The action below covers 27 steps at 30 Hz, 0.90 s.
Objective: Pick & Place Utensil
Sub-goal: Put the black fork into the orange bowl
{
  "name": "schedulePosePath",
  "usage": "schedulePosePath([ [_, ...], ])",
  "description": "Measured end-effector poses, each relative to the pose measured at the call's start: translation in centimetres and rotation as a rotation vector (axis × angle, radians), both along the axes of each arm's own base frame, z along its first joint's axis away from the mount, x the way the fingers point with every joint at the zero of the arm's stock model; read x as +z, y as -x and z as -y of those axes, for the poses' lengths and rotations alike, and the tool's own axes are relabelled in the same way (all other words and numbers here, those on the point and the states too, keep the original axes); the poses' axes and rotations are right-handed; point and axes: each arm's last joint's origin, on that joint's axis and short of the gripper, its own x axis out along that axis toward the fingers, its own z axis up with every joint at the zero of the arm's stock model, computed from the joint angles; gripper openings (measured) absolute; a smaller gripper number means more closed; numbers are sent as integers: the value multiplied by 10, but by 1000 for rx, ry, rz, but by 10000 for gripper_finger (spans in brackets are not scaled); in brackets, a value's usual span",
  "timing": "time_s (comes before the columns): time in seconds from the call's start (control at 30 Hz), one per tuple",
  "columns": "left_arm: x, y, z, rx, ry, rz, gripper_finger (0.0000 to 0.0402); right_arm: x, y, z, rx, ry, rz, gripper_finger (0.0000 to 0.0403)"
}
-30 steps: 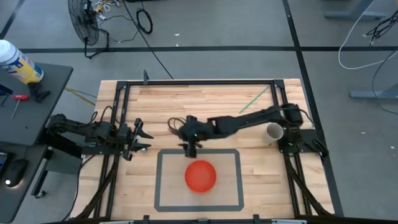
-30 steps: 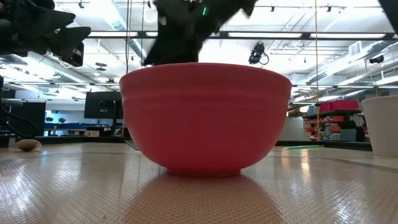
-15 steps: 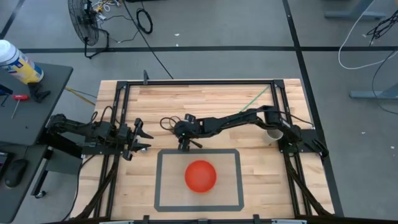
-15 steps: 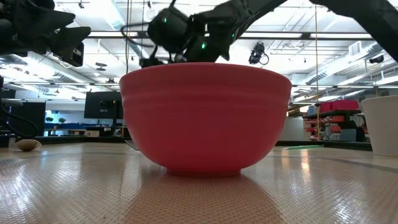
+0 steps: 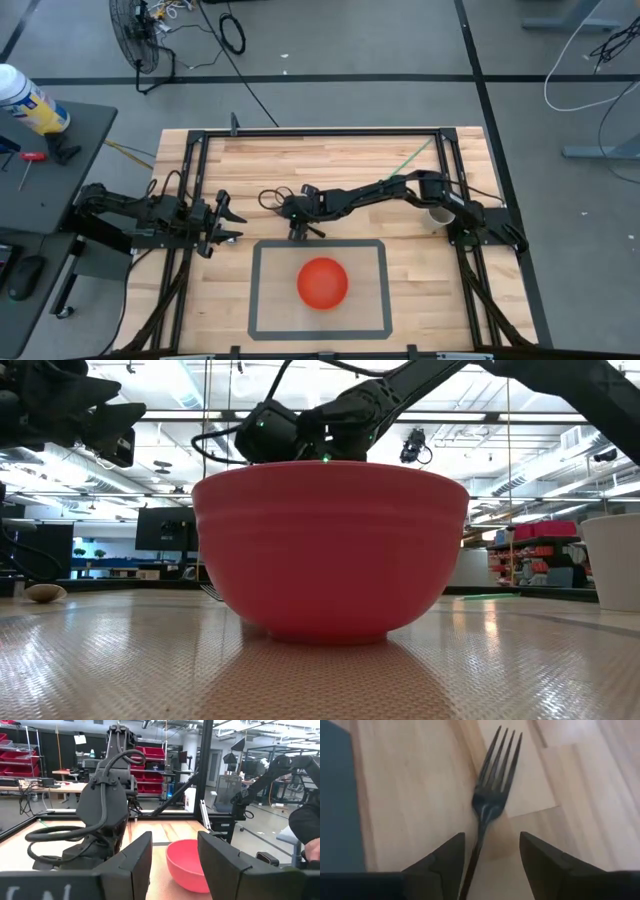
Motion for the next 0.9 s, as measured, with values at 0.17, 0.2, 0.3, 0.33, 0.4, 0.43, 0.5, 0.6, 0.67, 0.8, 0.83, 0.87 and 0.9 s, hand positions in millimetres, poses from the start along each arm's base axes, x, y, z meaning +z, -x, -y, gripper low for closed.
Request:
schedulePosePath([
  [0.17,0,0,0,0,0,1,163,0,-1,-1,-12,9,18,159],
  [0.2,0,0,0,0,1,1,163,0,-1,-1,-15,-3,18,149],
  [0.3,0,0,0,0,0,1,163,-1,0,-2,-14,-37,9,119],
  [0.33,0,0,0,1,0,0,163,-1,0,-2,-12,-40,7,108],
  [0.4,0,0,0,1,0,0,163,-1,0,-3,-11,-36,4,89],
  [0.43,0,0,0,1,0,0,163,-1,0,-3,-10,-35,4,79],
  [0.5,0,0,0,0,0,0,163,-1,0,-3,-8,-35,1,61],
  [0.6,0,0,0,1,0,0,163,-1,1,-4,-6,-38,-3,35],
  [0.67,0,0,0,0,0,0,163,-1,1,-4,-6,-38,-3,20],
  [0.8,0,0,0,0,0,-1,163,-1,1,-4,-8,-33,-5,8],
  [0.83,0,0,0,1,0,0,163,-1,1,-3,-8,-32,-5,9],
  [0.87,0,0,0,0,0,0,163,-1,1,-4,-8,-32,-6,10],
  [0.9,0,0,0,0,0,0,163,-1,1,-5,-6,-31,-6,10],
])
